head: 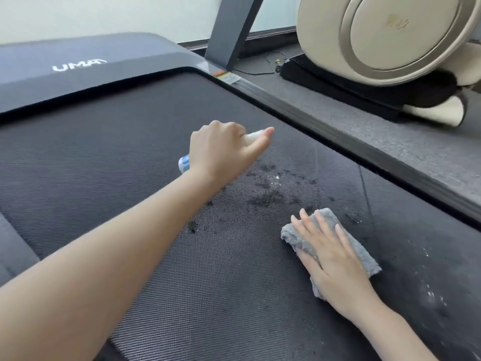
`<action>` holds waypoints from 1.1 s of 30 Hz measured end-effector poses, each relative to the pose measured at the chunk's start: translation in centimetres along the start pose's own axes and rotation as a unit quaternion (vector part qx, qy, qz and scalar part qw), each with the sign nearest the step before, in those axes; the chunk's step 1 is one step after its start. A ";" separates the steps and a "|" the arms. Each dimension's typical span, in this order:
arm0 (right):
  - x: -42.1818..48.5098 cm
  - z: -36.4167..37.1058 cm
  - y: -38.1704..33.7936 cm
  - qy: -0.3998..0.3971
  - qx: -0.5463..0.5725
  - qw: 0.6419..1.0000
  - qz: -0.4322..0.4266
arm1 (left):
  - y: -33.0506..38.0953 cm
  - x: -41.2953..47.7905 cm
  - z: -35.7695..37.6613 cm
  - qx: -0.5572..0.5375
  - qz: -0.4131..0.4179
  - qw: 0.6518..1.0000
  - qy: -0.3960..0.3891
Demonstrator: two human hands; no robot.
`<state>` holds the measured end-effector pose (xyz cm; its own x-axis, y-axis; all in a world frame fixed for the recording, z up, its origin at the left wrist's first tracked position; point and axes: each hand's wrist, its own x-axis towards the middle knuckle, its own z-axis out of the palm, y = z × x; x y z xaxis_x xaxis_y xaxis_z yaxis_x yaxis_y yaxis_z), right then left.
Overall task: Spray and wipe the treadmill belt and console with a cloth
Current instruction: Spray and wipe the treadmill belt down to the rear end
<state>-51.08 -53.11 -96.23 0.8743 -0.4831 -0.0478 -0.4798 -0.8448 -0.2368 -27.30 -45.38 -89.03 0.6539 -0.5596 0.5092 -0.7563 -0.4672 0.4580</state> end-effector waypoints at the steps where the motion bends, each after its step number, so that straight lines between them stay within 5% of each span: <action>1: 0.1 0.1 -0.8 -0.006 -0.003 1.000 -0.011 | -0.6 -0.8 -1.0 0.000 0.001 1.000 0.003; 9: 0.3 3.4 -19.1 -0.068 0.039 0.942 -0.325 | -5.7 -5.8 -8.5 0.003 0.019 0.999 0.038; 16: 3.9 3.9 -19.3 -0.039 -0.011 0.923 -0.383 | -8.4 -6.8 -11.8 0.024 0.015 0.999 0.042; 21: 13.2 2.0 -15.3 -0.036 -0.048 0.959 -0.277 | -8.0 -5.8 -10.4 0.026 -0.003 0.999 0.040; 26: 20.2 -0.9 -4.9 0.011 -0.008 0.998 -0.060 | -7.8 -4.9 -8.9 0.019 -0.006 0.999 0.036; 30: 19.6 -3.5 0.6 0.025 0.012 0.995 0.096 | -8.1 -5.1 -8.6 0.033 -0.010 0.999 0.025; 33: 21.0 -3.2 0.8 0.018 -0.027 0.994 0.108 | -8.2 -5.6 -8.9 0.034 -0.015 0.999 0.024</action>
<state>-33.38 -64.69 -94.31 0.7479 -0.6614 -0.0563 -0.6599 -0.7315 -0.1717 -24.60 -32.26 -89.14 0.6750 -0.5121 0.5312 -0.7350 -0.5292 0.4239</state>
